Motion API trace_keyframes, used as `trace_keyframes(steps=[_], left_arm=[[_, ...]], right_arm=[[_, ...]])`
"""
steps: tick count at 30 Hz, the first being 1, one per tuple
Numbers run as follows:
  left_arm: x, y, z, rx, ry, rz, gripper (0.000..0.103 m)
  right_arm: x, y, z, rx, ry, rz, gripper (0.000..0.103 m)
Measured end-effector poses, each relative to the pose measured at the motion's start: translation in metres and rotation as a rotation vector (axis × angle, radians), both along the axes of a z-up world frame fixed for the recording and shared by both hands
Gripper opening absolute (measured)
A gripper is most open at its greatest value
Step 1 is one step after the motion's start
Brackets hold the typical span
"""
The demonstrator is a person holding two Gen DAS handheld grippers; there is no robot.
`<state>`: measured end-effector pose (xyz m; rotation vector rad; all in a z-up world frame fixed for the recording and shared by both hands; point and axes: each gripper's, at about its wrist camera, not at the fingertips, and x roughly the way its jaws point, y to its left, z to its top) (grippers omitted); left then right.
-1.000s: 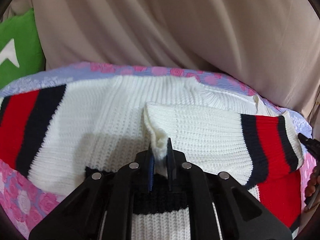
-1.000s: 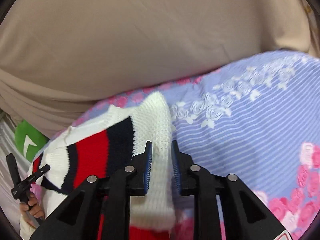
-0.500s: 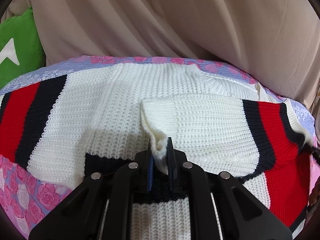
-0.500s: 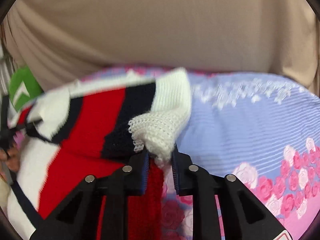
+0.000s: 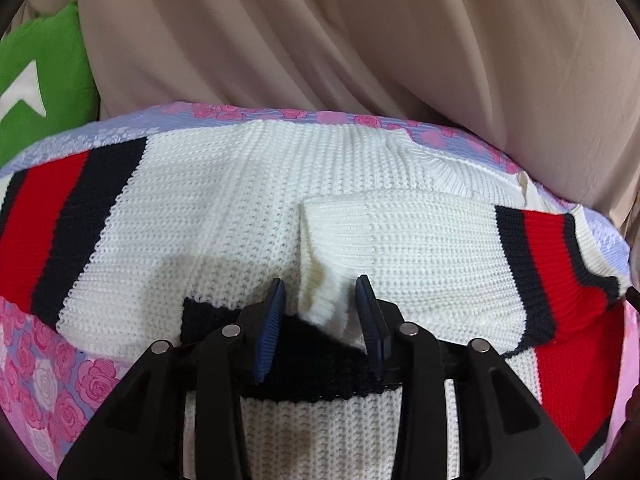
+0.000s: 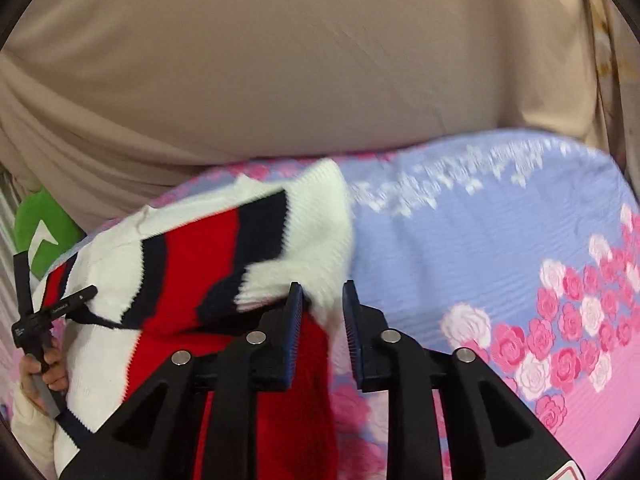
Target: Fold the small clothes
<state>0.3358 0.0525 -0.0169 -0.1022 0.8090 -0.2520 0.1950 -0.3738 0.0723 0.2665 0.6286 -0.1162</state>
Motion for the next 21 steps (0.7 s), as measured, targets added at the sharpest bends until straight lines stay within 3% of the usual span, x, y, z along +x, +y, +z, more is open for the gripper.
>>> trace_keyframes(steps=[3,6,10,11,13,17,20,21], left_arm=[[-0.002,0.006,0.000,-0.011,-0.002,0.021,0.043],[-0.003,0.012,0.001,-0.037,0.003,0.030,0.043],[-0.004,0.012,0.002,-0.007,0.001,0.026,0.042],[-0.007,0.014,0.003,-0.002,-0.001,0.026,0.042],[-0.012,0.025,0.007,0.012,-0.013,0.042,0.043],[-0.026,0.075,0.018,0.015,-0.040,0.130,0.042],[-0.034,0.134,0.027,0.024,-0.049,0.250,0.045],[-0.035,0.158,0.029,0.021,-0.044,0.300,0.051]], right_arm=[[0.020,0.024,0.012,-0.014,-0.033,0.046,0.023],[0.042,0.046,0.011,-0.007,-0.007,0.113,0.023],[0.076,0.058,-0.035,-0.109,0.151,0.105,0.023],[0.080,0.052,-0.049,-0.116,0.186,0.079,0.016],[0.071,0.041,-0.049,-0.083,0.154,0.074,0.015],[0.048,0.042,-0.033,-0.142,0.138,0.008,0.023],[0.027,0.057,-0.026,-0.128,0.125,0.048,0.029],[0.019,0.066,-0.026,-0.119,0.123,0.075,0.033]])
